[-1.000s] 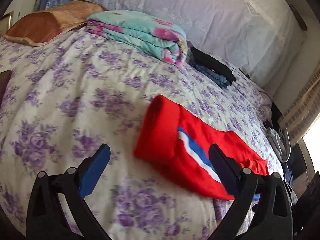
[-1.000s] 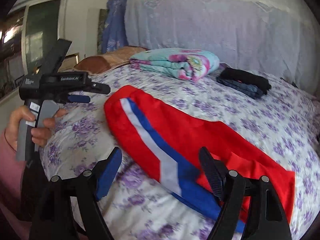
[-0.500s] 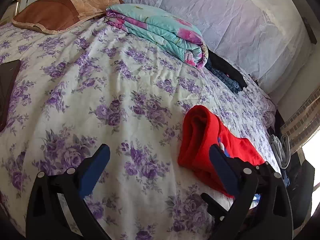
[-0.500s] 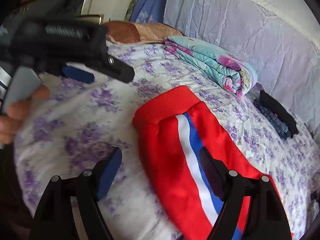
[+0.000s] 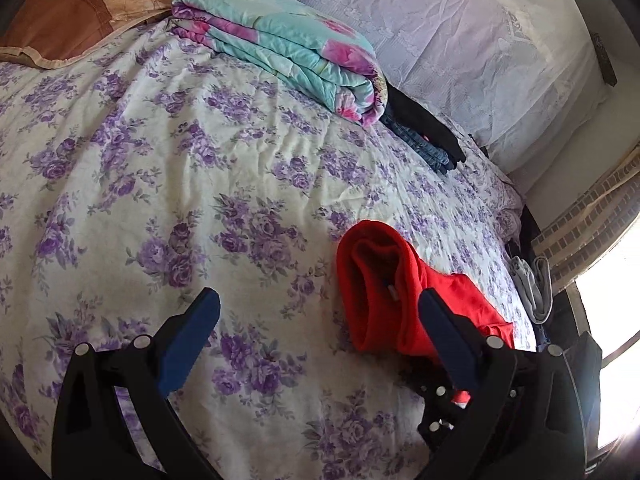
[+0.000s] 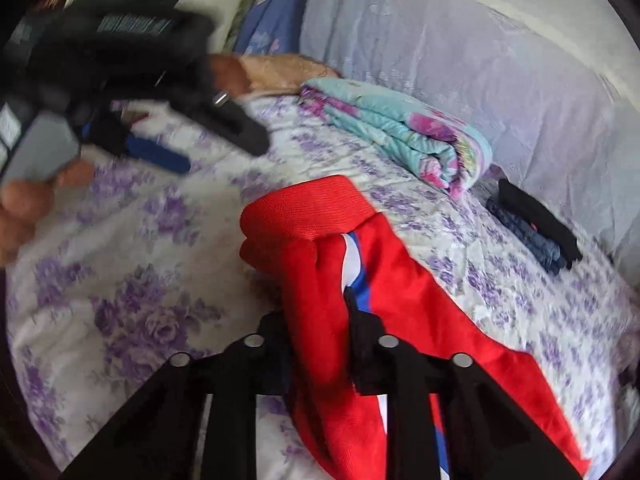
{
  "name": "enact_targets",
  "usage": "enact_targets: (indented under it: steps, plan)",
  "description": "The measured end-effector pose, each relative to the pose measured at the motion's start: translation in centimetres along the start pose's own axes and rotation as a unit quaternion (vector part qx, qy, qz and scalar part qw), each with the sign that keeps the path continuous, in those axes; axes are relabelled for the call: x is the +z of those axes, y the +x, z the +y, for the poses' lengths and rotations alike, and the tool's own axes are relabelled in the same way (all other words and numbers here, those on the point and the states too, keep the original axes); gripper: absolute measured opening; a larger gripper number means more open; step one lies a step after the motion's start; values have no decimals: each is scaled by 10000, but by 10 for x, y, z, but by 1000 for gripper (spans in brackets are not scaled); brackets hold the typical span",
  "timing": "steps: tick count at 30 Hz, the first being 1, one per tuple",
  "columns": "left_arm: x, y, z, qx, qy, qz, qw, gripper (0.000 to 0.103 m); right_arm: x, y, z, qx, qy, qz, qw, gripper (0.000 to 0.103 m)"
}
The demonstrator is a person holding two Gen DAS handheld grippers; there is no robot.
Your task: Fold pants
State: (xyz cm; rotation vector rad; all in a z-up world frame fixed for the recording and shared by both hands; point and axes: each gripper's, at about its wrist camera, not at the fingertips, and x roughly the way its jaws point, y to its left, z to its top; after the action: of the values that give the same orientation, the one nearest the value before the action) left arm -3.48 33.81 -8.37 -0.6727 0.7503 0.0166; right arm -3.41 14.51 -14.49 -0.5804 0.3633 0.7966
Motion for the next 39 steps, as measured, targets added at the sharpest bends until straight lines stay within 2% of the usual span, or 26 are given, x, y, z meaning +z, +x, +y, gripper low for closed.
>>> enact_targets:
  steps: [1,3,7,12,15,16,18,19,20,21,23,26,31,33,34,35,36,37,39]
  plan:
    - [0,2,0,-132,-47,71,9999,98,0,-4,-7,70,164,-77,9998,17]
    - [2,9,0,-678,-233,332,9969,98,-1,-10,-16,165,386,-193,9989,16]
    - [0,36,-5,-1700,-630,967,9787,98,-5,-16,-22,205,515,-325,9979,16]
    - [1,78,-19,-2192,-837,1633,9583,98,-8,-16,-18,219,403,-328,9984,16]
    - [7,95,-27,-2398,-882,1857,9488,98,-11,-17,-14,225,284,-285,9989,17]
    - [10,97,-30,-2404,-846,1870,9487,97,-11,-17,-11,234,211,-231,9992,20]
    - [13,98,-37,-2179,-651,1863,9558,84,-14,-22,-4,-17,10,-255,9997,46]
    - [14,98,-39,-2078,-567,1868,9585,76,-16,-30,0,-354,-105,-414,9985,70]
    - [14,97,-38,-2050,-555,1880,9589,71,-17,-38,4,-563,-212,-600,9964,75]
    - [15,97,-36,-2040,-589,1908,9584,68,-17,-46,9,-660,-360,-771,9942,75]
    - [16,95,-32,-2048,-653,1963,9567,59,-15,-51,22,-623,-680,-845,9921,75]
    - [19,90,-28,-2231,-808,2055,9495,57,-12,-40,44,-923,-1277,-827,9840,75]
    - [22,79,-34,-2288,-621,2062,9493,57,-3,-4,56,-1588,-1684,-575,9712,73]
    - [22,77,-36,-2233,-535,2061,9512,57,-4,2,54,-1650,-1650,-513,9710,48]
    - [23,79,-37,-2131,-504,2082,9532,62,-4,1,51,-1565,-1530,-478,9746,42]
    - [23,82,-37,-2066,-533,2123,9536,80,-4,0,48,-1464,-1419,-458,9779,34]
    - [22,85,-34,-1973,-636,2158,9542,88,-4,-1,45,-1415,-1354,-437,9797,33]
    - [21,87,-31,-1881,-714,2173,9551,92,-5,-4,44,-1446,-1335,-476,9793,33]
    - [18,96,-28,-1785,-818,2291,9534,92,-6,-11,42,-1505,-1285,-580,9785,32]
